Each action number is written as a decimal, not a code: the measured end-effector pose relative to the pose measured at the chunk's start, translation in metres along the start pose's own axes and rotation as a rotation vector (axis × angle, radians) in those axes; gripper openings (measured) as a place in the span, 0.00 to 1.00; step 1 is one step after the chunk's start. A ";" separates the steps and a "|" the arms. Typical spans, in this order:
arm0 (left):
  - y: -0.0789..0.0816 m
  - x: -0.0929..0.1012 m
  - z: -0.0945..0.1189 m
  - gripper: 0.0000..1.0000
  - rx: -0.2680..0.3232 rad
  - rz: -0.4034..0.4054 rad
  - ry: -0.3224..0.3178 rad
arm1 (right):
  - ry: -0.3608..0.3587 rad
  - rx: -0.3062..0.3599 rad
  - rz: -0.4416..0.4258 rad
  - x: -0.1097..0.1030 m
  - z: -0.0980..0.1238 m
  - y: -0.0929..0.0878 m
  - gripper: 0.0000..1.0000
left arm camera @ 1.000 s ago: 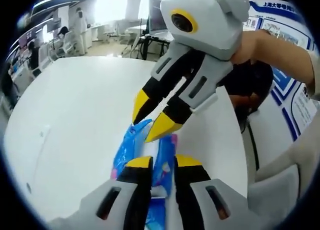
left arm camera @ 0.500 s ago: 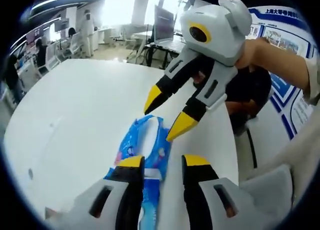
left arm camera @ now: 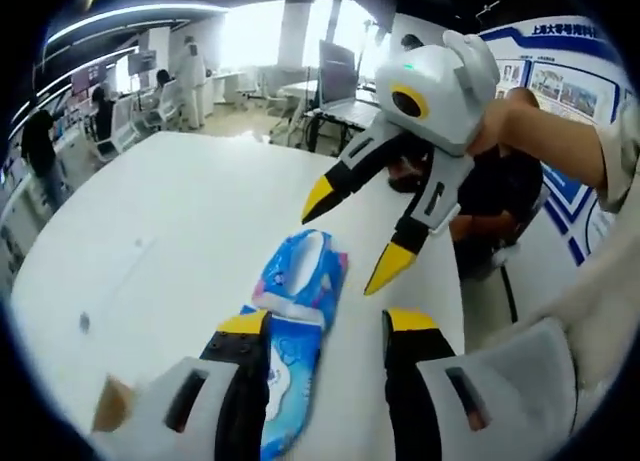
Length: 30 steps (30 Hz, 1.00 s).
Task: Operate the shoe box by opening the lid, removing the specified soft item, and placing it in the target area until the item is outside and the box remains undamaged.
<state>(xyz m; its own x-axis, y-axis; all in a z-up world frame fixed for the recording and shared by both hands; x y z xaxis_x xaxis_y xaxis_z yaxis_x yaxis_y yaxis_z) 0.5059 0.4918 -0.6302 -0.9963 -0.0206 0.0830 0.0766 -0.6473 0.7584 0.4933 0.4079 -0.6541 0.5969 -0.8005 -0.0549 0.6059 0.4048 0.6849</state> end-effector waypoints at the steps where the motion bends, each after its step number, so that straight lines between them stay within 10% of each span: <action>1: -0.001 -0.001 0.006 0.46 0.014 0.009 0.010 | 0.000 -0.001 -0.001 -0.002 0.000 0.000 0.57; 30: -0.064 -0.008 0.143 0.80 0.157 0.085 0.204 | 0.045 0.074 0.031 -0.065 -0.008 0.040 0.87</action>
<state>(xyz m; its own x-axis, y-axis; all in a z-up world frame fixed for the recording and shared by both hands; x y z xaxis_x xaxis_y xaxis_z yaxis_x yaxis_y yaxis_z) 0.5147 0.6428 -0.5871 -0.9718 -0.2336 0.0305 0.1495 -0.5110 0.8465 0.4832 0.4802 -0.6290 0.6385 -0.7670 -0.0642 0.5476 0.3941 0.7381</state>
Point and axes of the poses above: the point that each gripper's makers call its tool centre point, and the gripper's own axes: z roughly backward along the fingers, x roughly to its right, y roughly out of its top, the point moved 2 cm from there along z, roughly backward along the fingers, and after that the axes turned 6 degrees about -z, right-handed, at the moved point
